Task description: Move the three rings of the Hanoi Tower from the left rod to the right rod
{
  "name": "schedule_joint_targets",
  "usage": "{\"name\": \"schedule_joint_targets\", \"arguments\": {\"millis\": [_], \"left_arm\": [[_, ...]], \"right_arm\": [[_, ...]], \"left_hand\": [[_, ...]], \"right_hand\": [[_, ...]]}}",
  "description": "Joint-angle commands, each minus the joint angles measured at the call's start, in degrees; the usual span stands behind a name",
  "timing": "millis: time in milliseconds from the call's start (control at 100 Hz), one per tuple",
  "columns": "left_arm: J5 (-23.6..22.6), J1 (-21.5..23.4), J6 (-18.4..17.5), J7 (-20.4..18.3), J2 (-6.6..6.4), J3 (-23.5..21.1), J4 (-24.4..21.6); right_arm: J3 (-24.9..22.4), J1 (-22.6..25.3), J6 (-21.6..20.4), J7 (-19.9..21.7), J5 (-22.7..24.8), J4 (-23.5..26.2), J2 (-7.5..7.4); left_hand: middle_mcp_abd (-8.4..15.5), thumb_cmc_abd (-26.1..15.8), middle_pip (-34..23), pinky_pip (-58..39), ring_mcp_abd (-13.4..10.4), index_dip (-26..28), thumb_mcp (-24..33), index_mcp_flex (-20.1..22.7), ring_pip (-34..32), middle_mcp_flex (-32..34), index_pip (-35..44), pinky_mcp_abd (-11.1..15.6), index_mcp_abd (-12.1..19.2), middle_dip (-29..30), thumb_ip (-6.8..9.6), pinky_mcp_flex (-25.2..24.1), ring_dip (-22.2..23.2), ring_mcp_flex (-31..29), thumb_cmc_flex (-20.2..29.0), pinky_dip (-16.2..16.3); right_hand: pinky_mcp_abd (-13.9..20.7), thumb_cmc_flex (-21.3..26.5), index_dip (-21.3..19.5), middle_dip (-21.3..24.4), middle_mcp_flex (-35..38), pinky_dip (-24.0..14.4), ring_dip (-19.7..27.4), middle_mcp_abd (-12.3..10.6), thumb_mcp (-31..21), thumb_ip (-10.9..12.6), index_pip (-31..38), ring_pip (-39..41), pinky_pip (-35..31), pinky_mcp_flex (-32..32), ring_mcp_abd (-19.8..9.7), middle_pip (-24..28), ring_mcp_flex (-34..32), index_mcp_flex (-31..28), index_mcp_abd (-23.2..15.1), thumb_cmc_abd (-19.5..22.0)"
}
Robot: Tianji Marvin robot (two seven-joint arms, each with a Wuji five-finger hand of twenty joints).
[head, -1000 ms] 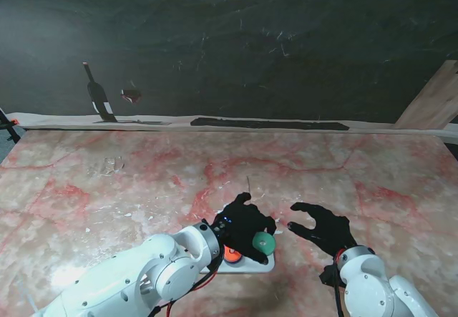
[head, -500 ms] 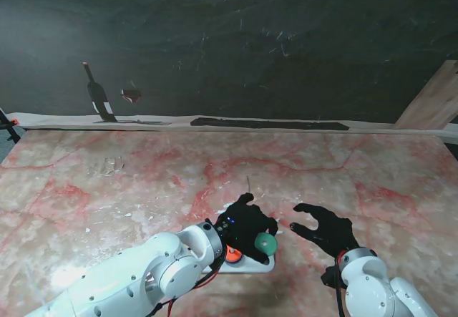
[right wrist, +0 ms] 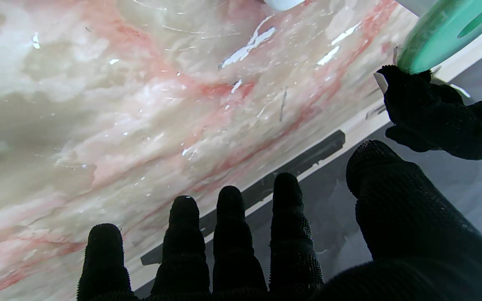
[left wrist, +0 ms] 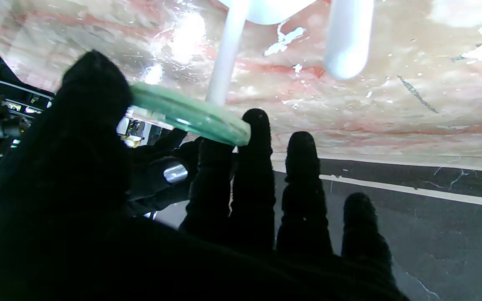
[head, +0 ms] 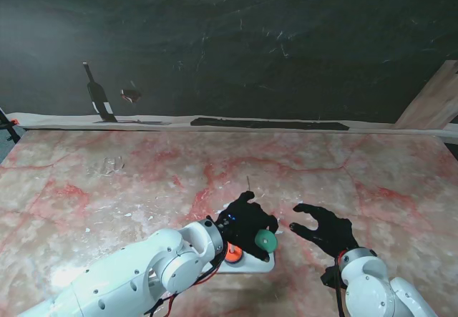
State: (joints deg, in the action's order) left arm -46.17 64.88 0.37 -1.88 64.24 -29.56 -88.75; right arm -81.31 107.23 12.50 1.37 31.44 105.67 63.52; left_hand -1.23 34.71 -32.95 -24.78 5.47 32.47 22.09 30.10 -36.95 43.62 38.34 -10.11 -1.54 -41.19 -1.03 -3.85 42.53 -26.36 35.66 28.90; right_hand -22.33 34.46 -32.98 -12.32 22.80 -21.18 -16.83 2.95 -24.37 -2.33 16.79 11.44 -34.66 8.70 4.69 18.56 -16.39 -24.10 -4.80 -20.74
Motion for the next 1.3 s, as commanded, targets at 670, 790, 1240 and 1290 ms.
{"name": "schedule_joint_targets", "arguments": {"millis": [670,790,1240,1290], "left_arm": [[-0.39,1.47,0.33,0.6,-0.08,-1.85,-0.48],[-0.06,1.32,0.29,0.57,-0.02,-1.68,-0.15],[1.11,0.69,-0.09,0.59,0.22,-1.33,1.26],[1.17,0.77,-0.09,0.56,0.2,-1.4,1.25]], "right_arm": [[0.11,0.11,-0.17,0.49,-0.5,-0.16,0.21],[0.13,0.05,-0.27,0.58,-0.49,-0.21,0.19],[0.2,-0.13,-0.31,0.85,-0.72,-0.33,0.15],[0.21,-0.17,-0.35,0.89,-0.8,-0.37,0.15]], "left_hand": [[1.02,-4.45,-0.25,-0.3,-0.87,0.89,6.27,3.81,0.07,0.69,2.95,-1.06,4.33,0.21,5.2,-0.12,0.61,-1.88,2.03,-0.68],[1.05,-4.57,-0.21,-0.38,-0.93,0.86,6.2,3.69,0.05,0.62,2.88,-1.08,4.35,0.23,5.16,-0.1,0.62,-1.91,1.95,-0.66],[1.0,-4.6,-0.19,-0.56,-0.95,0.86,6.24,3.57,-0.03,0.38,2.9,-1.06,4.35,0.26,5.13,-0.09,0.65,-1.93,1.89,-0.71],[0.94,-4.54,-0.2,-0.56,-0.93,0.87,6.26,3.64,-0.03,0.39,2.95,-1.08,4.37,0.26,5.13,-0.1,0.65,-1.91,1.91,-0.73]], "right_hand": [[-0.15,0.59,0.28,0.71,-1.5,-1.98,-0.07,0.04,1.12,0.75,-0.28,-0.1,1.72,0.72,0.08,-0.76,1.05,1.22,-0.01,1.1],[-0.15,0.6,0.27,0.7,-1.47,-2.06,-0.08,-0.09,1.1,0.76,-0.27,-0.09,1.74,0.7,0.1,-0.75,1.03,1.22,-0.02,1.11],[-0.18,0.49,0.29,0.7,-1.47,-2.32,-0.09,-0.06,1.1,0.75,-0.26,-0.04,1.82,0.69,0.08,-0.74,1.06,1.19,0.0,1.22],[-0.18,0.53,0.29,0.69,-1.46,-2.34,-0.1,0.02,1.08,0.76,-0.27,-0.03,1.83,0.69,0.07,-0.73,1.03,1.23,-0.04,1.24]]}}
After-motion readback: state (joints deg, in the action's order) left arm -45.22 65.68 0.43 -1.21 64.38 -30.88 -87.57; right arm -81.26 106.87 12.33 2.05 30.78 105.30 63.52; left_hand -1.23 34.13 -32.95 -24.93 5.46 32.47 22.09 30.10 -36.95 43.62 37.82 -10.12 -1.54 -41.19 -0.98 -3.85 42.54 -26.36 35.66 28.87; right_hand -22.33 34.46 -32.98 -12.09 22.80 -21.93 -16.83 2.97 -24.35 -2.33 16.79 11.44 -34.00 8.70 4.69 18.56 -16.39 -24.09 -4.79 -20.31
